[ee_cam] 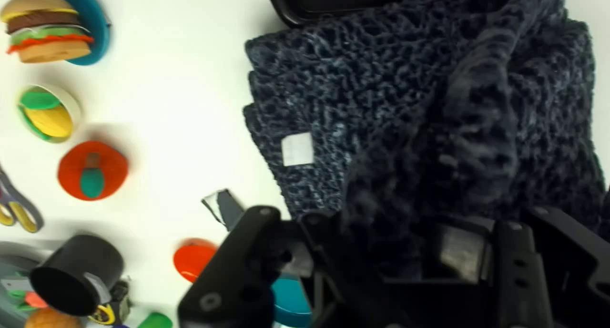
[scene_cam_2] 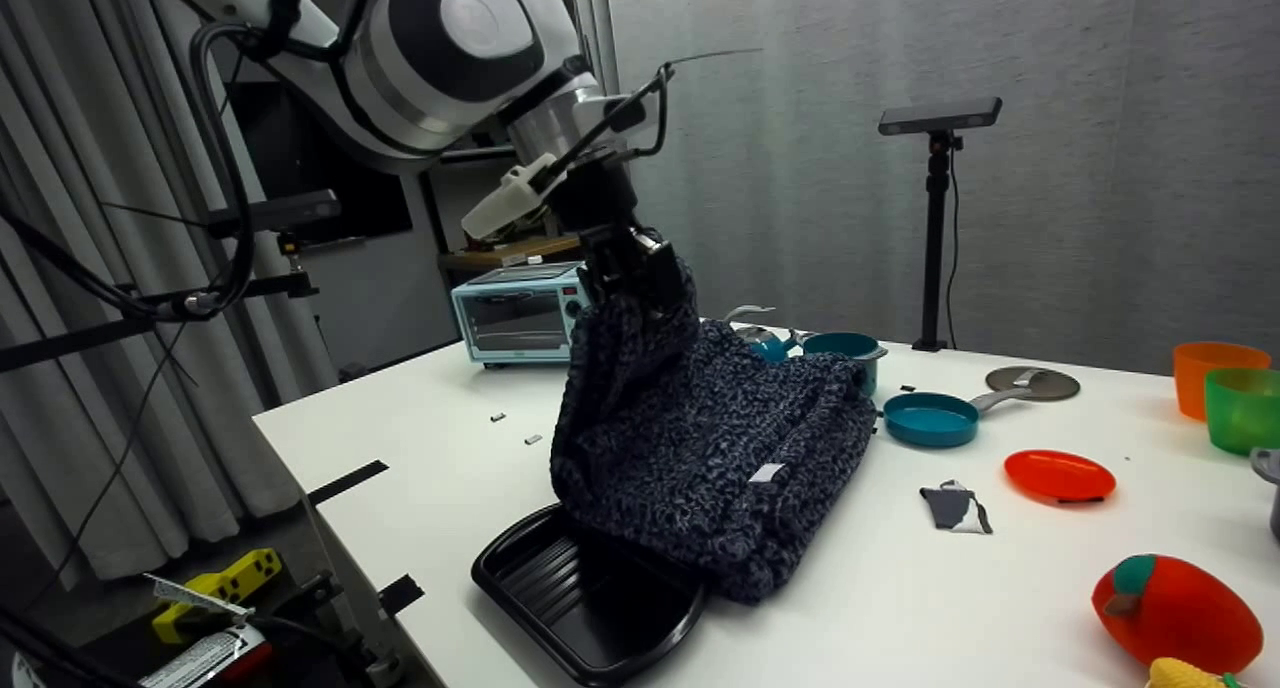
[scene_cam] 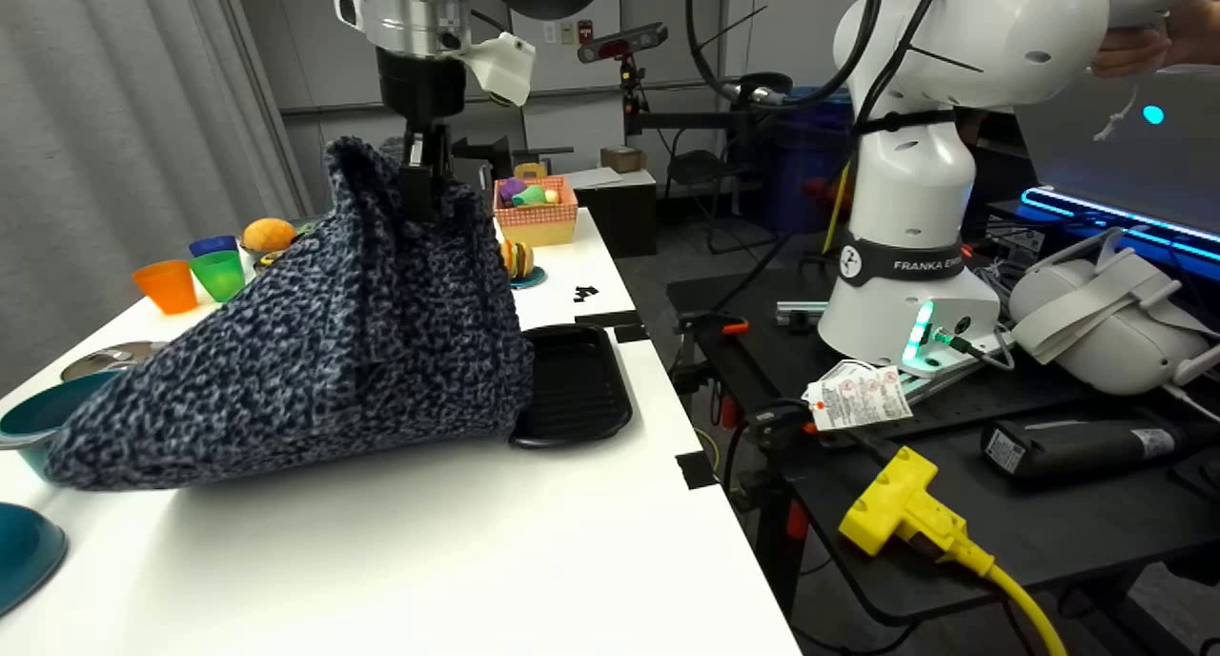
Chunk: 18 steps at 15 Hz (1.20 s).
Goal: Fold the fleece
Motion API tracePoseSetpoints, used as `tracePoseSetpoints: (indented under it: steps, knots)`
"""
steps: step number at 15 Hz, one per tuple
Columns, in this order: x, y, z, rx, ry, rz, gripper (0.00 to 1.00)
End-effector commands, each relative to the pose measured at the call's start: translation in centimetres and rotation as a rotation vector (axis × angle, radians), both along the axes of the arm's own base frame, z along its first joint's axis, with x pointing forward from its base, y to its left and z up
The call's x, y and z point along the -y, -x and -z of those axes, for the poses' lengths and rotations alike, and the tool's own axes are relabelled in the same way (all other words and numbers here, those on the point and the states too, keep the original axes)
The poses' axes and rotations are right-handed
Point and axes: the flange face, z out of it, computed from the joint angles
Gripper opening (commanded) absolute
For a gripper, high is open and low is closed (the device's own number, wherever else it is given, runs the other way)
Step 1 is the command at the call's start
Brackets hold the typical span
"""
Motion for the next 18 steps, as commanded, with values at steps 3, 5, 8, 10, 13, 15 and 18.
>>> tracePoseSetpoints:
  steps: [3,5,8,10,13,15,18]
  knots:
    - [3.2,-0.9,-0.5,-0.08,0.035,0.037,0.33]
    - [3.0,-1.0,-0.5,-0.071,0.038,0.013,0.47]
    - [2.6,-0.8,-0.8,-0.052,0.028,0.002,0.71]
    - [2.5,-0.6,-1.1,-0.037,0.021,0.0,0.86]
    - [1.9,0.0,-1.8,-0.004,0.017,-0.005,1.0]
    - [0.7,0.5,-2.4,0.024,0.022,-0.023,1.0]
    - [-2.6,1.3,-3.3,0.089,0.064,-0.143,1.0]
